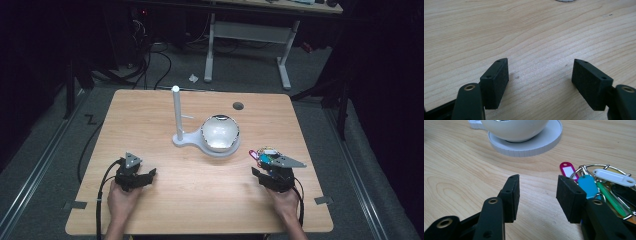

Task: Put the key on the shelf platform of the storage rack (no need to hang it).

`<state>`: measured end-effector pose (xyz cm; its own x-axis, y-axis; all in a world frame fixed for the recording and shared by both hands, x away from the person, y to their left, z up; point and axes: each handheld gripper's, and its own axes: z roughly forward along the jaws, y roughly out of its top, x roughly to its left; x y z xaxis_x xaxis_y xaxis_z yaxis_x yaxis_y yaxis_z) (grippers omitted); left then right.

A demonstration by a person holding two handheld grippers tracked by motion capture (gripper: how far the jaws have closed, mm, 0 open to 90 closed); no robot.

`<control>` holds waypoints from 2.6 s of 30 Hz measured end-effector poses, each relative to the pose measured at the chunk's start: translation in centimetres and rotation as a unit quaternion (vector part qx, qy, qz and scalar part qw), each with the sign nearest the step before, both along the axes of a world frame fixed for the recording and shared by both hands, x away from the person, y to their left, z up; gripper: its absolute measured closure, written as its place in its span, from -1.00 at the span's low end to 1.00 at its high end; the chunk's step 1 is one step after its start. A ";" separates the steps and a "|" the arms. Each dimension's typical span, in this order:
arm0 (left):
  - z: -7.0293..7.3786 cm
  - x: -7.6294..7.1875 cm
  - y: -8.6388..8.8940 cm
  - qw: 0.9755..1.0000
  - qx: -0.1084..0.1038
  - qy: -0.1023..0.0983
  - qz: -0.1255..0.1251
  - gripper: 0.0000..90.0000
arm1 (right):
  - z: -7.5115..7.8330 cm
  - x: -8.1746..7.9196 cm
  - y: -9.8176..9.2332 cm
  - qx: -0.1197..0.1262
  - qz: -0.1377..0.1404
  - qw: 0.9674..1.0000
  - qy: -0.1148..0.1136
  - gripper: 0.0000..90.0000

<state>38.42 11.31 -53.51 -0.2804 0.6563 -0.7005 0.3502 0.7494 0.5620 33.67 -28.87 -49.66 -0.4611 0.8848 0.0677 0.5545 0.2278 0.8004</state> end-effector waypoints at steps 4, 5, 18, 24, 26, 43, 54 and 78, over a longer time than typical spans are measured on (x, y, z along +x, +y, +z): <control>0.0 0.0 0.0 1.000 0.000 0.000 0.000 -0.33 | 0.2 0.0 -0.6 -0.004 -0.009 1.000 -0.001 0.19; 0.0 0.0 0.0 1.000 0.000 0.000 0.000 -0.33 | 0.2 0.0 -0.6 -0.004 -0.009 1.000 -0.001 0.19; 0.0 0.0 0.0 1.000 0.000 0.000 0.000 -0.33 | 1.2 1.4 -2.9 -0.016 -0.044 0.999 -0.003 0.17; 0.0 0.0 0.0 1.000 -0.001 0.000 0.001 -0.33 | 1.6 2.2 -3.9 -0.016 -0.061 0.998 0.003 0.14; 0.0 0.0 0.0 1.000 0.000 0.000 0.000 -0.33 | 1.7 2.4 -4.0 -0.017 -0.063 0.998 0.006 0.13; 0.0 0.0 0.0 1.000 0.000 0.000 0.000 -0.33 | -0.6 5.2 -4.0 -0.044 -0.075 0.995 0.051 0.10; 0.0 0.0 0.0 1.000 -0.001 0.000 0.001 -0.33 | -1.3 5.9 -3.9 -0.063 -0.079 0.994 0.053 0.11; 0.0 0.0 0.0 1.000 -0.001 0.000 0.001 -0.33 | -1.6 6.4 -4.0 -0.080 -0.074 0.993 0.040 -0.16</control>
